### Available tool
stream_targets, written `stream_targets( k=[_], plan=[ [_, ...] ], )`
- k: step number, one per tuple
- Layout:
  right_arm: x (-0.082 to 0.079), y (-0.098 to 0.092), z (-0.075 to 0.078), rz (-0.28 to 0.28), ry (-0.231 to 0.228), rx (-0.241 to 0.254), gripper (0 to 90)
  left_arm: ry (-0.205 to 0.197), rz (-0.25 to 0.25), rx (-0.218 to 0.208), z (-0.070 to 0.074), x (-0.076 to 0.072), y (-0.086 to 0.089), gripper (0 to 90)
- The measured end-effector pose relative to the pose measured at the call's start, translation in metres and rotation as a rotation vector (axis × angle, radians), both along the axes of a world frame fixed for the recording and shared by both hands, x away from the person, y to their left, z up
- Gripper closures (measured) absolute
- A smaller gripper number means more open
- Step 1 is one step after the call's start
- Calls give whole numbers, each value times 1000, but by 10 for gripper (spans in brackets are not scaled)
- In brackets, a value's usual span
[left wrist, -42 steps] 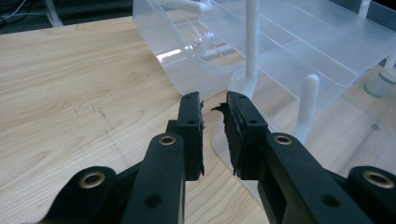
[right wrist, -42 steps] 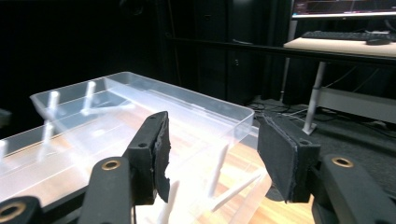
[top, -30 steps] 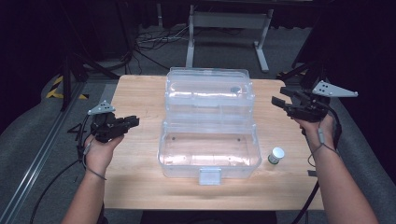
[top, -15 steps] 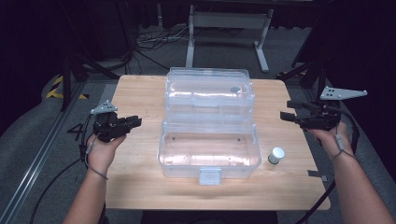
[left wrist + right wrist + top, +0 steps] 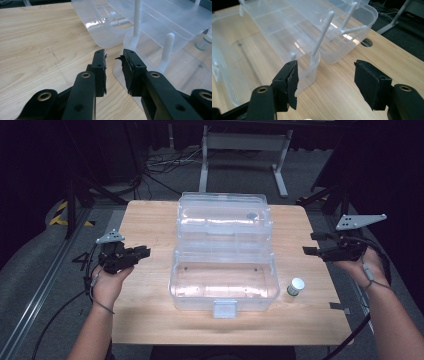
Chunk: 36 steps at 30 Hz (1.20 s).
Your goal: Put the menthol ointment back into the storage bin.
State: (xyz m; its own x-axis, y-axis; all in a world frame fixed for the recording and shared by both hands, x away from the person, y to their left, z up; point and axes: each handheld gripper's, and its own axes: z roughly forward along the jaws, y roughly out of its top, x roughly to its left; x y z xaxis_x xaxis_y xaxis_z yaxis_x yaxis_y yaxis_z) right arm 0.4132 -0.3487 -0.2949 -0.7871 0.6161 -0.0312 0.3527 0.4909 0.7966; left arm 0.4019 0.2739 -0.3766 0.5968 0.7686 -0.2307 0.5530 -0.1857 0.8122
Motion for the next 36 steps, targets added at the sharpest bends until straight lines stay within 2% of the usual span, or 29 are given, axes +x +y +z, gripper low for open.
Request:
stream_targets(
  k=[6, 10, 11, 12, 13, 15, 16, 21, 24, 28, 30, 33, 36],
  plan=[
    [3, 0, -3, 6, 41, -72, 368, 14, 7, 3, -4, -2, 1, 717],
    [4, 1, -3, 8, 47, -104, 369, 36, 4, 5, -5, -1, 0, 717],
    [4, 1, -3, 10, 50, -118, 375, 35, 3, 34, -7, -2, -2, 717],
    [4, 1, -3, 20, 62, -148, 375, 27, 6, 73, -9, -3, -4, 680],
    [4, 1, -4, 24, 69, -162, 375, 16, -4, 86, -11, -4, -5, 674],
    [4, 2, -4, 35, 82, -189, 375, 9, -15, 81, -14, -5, -4, 641],
    [5, 2, -5, 39, 84, -201, 375, 30, -1, 76, -16, -6, -3, 626],
    [9, 7, -9, 80, 104, -281, 381, 80, 22, 95, -19, -9, -1, 564],
    [12, 10, -10, 86, 99, -314, 387, 89, 30, 125, -22, -10, -1, 522],
    [18, 15, -12, 102, 135, -356, 374, 100, 23, 144, -25, -13, -1, 507],
    [22, 17, -14, 125, 156, -389, 372, 101, 29, 143, -25, -14, -1, 503],
    [24, 20, -16, 120, 149, -427, 378, 105, 34, 135, -25, -15, 1, 501],
    [24, 23, -19, 142, 140, -463, 383, 100, 33, 133, -24, -15, 2, 499]
  ],
)
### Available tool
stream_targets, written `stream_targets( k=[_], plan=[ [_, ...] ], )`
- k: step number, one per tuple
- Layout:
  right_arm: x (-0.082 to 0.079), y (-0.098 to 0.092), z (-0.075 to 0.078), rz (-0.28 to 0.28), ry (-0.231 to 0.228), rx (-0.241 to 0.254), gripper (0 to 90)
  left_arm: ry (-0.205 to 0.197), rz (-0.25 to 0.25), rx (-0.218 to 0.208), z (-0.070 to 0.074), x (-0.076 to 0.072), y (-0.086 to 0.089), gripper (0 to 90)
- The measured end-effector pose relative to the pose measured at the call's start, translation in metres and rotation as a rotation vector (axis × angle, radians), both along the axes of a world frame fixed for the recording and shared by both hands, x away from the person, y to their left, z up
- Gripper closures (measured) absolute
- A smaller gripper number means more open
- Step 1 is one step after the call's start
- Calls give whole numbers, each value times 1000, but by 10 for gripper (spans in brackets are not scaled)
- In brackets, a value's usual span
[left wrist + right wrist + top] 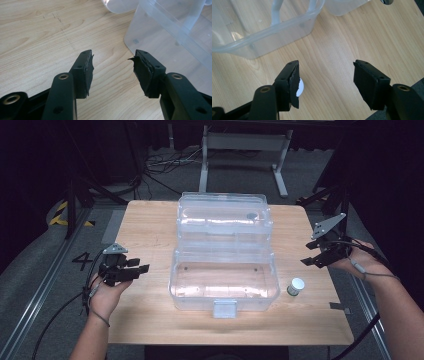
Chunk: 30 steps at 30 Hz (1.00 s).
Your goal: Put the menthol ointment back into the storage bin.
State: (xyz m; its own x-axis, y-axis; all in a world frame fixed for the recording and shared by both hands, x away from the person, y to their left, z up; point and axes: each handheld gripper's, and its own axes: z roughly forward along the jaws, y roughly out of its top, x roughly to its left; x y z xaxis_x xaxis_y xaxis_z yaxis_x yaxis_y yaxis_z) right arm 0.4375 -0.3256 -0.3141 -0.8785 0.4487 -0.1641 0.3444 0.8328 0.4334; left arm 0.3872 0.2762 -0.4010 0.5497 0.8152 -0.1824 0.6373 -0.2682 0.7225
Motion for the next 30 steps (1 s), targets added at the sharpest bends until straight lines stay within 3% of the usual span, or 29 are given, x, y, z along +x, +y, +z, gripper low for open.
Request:
stream_targets(
  k=[15, 24, 30],
  plan=[
    [6, 17, -18, 109, 106, -128, 359, 7, 4, -16, 2, 0, 4, 501],
    [6, 21, -29, 131, 137, -178, 359, 9, 9, -22, 2, 0, 6, 501],
    [5, 23, -36, 175, 143, -207, 364, 9, 5, -19, 2, 0, 5, 504]
  ],
)
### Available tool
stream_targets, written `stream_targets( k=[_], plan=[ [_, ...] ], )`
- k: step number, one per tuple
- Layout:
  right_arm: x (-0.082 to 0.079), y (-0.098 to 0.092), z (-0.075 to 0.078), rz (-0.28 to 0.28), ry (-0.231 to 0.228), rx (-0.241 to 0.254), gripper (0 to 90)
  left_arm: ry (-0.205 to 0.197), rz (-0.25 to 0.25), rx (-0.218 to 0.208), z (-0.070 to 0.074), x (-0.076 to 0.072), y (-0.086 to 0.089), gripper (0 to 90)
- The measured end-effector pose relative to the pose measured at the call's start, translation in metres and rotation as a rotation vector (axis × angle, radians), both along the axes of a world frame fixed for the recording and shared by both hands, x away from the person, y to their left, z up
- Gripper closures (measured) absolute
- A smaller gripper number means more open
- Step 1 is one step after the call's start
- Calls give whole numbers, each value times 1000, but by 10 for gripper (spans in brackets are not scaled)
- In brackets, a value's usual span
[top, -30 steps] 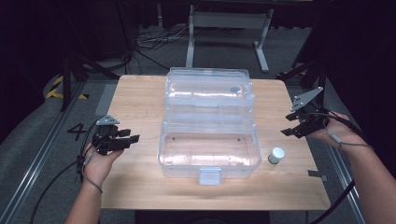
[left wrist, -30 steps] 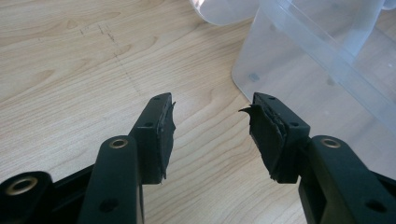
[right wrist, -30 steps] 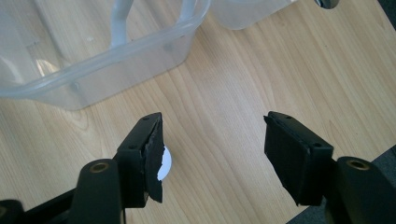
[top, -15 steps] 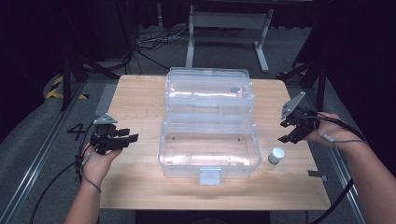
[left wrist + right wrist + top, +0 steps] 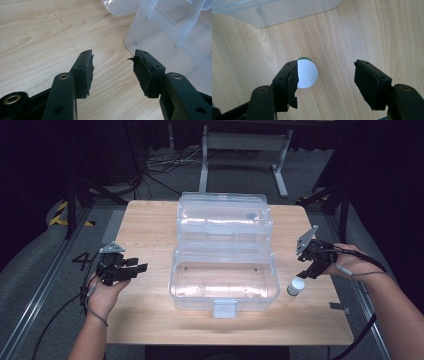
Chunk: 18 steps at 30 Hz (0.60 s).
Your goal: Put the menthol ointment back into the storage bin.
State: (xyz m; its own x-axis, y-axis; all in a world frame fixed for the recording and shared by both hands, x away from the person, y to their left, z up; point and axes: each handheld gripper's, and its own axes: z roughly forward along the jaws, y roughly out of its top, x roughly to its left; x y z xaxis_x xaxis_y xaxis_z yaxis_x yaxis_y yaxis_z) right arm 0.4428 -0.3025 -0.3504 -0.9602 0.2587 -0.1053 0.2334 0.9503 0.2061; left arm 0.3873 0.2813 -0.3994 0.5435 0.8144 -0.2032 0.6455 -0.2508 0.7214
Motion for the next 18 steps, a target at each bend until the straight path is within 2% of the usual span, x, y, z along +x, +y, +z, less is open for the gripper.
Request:
stream_targets(
  k=[5, 12, 16, 18],
  plan=[
    [-1, 1, -7, 6, 13, -5, 365, 0, 2, -2, 0, 0, 0, 504],
    [-5, 2, -18, 47, 40, -14, 367, 0, 1, -2, 0, 0, 0, 504],
    [-6, 3, -23, 50, 53, -25, 367, 0, 1, -3, 0, 0, 0, 504],
    [-6, 3, -30, 65, 58, -46, 367, -1, 3, -6, 0, 0, 1, 504]
  ],
)
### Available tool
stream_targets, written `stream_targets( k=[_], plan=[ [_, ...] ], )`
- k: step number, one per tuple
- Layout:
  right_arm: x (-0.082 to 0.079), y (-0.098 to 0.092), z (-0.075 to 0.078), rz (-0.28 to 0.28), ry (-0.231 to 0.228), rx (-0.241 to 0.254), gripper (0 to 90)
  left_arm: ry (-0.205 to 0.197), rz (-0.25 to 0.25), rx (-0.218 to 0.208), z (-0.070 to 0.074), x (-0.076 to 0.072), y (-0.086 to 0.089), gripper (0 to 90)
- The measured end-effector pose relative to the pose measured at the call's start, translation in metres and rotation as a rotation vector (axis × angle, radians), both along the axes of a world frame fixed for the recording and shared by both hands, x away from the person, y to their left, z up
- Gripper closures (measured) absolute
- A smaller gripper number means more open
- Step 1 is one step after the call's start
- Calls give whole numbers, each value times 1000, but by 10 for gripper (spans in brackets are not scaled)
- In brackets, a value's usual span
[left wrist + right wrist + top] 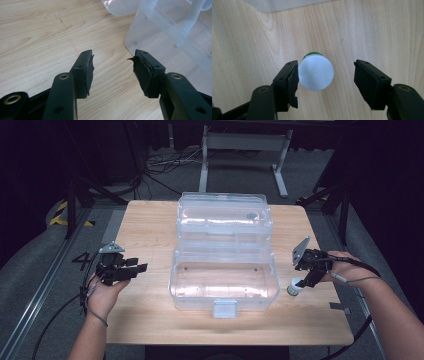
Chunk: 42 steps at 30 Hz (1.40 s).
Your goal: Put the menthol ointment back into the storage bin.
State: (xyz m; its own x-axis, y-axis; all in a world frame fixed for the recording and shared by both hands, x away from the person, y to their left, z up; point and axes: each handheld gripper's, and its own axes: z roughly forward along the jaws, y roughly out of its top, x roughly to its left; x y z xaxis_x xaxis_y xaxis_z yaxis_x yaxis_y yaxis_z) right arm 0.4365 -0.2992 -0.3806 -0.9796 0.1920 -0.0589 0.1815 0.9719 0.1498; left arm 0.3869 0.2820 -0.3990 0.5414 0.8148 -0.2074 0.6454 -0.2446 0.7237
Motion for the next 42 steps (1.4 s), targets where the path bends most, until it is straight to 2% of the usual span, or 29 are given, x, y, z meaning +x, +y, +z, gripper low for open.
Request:
stream_targets(
  k=[6, 16, 22, 25, 27, 34, 42],
  plan=[
    [0, 3, -9, 21, 16, -12, 369, -3, 0, 2, 0, 0, 0, 504],
    [-3, 6, -22, 17, 48, -45, 379, -3, 1, 1, 0, 0, 1, 504],
    [-4, 7, -28, 30, 57, -62, 420, -2, -4, 2, 0, 0, 0, 504],
    [-4, 7, -29, 36, 54, -76, 458, -1, -4, 1, 0, 0, 0, 504],
    [-4, 8, -31, 53, 35, -86, 494, 0, -5, 3, 0, 0, 0, 504],
    [-5, 8, -32, 37, 40, -80, 497, 2, -8, 5, 0, 0, 0, 504],
    [-4, 8, -28, 56, 37, -83, 502, 3, -9, 6, 0, 0, 0, 504]
  ],
)
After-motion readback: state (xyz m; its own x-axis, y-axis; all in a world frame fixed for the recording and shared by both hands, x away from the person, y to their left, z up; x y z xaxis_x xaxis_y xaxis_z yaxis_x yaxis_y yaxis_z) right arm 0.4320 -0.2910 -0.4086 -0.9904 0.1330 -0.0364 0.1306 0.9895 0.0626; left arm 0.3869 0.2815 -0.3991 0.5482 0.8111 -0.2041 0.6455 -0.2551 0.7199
